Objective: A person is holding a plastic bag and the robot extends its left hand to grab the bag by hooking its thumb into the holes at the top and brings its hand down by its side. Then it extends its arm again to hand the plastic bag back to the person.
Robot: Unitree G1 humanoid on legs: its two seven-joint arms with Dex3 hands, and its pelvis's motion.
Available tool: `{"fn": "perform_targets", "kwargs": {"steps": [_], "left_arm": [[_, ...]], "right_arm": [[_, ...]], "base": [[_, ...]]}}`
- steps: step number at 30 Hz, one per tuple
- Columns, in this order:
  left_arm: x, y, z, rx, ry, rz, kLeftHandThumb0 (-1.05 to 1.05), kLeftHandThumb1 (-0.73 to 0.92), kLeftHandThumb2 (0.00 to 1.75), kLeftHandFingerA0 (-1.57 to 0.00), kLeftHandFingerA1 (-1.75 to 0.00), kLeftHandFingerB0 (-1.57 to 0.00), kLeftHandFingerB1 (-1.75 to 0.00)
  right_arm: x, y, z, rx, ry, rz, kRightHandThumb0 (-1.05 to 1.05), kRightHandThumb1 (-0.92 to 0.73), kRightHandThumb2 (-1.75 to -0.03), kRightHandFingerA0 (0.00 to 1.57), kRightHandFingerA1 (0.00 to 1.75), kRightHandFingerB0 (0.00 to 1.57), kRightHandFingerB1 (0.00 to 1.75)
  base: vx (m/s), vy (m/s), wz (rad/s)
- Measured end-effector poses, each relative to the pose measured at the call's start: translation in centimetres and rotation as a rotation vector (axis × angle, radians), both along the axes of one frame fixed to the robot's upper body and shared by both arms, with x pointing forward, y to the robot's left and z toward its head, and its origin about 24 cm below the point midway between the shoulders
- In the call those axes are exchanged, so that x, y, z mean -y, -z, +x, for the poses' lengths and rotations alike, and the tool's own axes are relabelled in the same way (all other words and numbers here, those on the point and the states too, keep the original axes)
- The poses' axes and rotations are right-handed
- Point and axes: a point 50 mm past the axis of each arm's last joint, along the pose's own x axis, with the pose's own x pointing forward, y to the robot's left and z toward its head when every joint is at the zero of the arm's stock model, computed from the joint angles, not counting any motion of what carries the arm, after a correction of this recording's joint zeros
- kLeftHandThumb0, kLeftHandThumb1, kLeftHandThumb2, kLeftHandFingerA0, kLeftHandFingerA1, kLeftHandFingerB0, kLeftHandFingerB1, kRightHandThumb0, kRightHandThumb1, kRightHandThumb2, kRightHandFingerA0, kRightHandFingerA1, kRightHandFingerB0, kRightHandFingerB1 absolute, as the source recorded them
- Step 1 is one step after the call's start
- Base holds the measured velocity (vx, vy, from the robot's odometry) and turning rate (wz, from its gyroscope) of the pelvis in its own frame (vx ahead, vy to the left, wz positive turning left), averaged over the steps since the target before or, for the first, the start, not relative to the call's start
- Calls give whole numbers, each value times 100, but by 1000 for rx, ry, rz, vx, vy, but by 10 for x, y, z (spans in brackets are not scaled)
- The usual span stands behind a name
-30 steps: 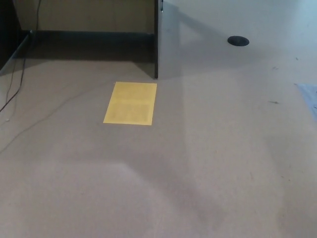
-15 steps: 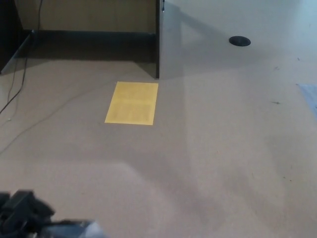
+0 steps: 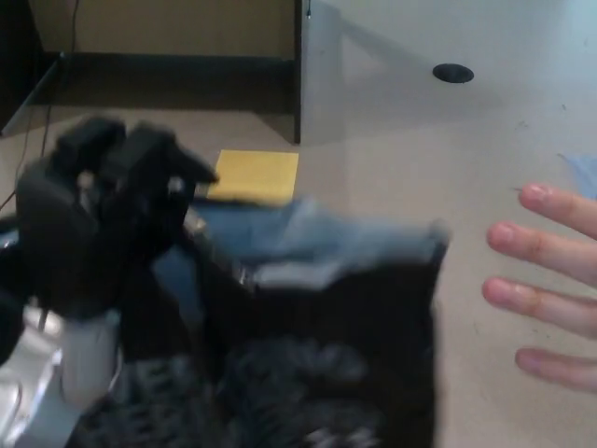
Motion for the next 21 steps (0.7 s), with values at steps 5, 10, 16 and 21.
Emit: {"fn": "perform_targets", "kwargs": {"steps": [5, 10, 16, 21], "left_arm": [[6, -37, 22, 22, -24, 22, -7, 69, 79, -96, -166, -76, -140], [11, -67, 35, 21, -39, 17, -15, 76, 75, -84, -175, -63, -153], [32, -74, 38, -5, 0, -3, -34, 61, 96, -125, -143, -87, -123], [51, -78, 38, -20, 46, -4, -17, 70, 71, -93, -172, -72, -145]], "right_arm": [[0, 0, 0, 0, 0, -1, -28, -68, -60, 65, 48, 57, 41], [1, 1, -4, -9, 1, -3, -27, -68, -60, 65, 47, 56, 40], [1, 4, -8, -26, -7, -10, -29, -68, -61, 64, 45, 55, 40], [1, 5, -9, -39, -15, -19, -29, -68, -61, 64, 45, 54, 39]], "base": [[0, 0, 0], [0, 0, 0], [0, 0, 0], [0, 0, 0]]}}
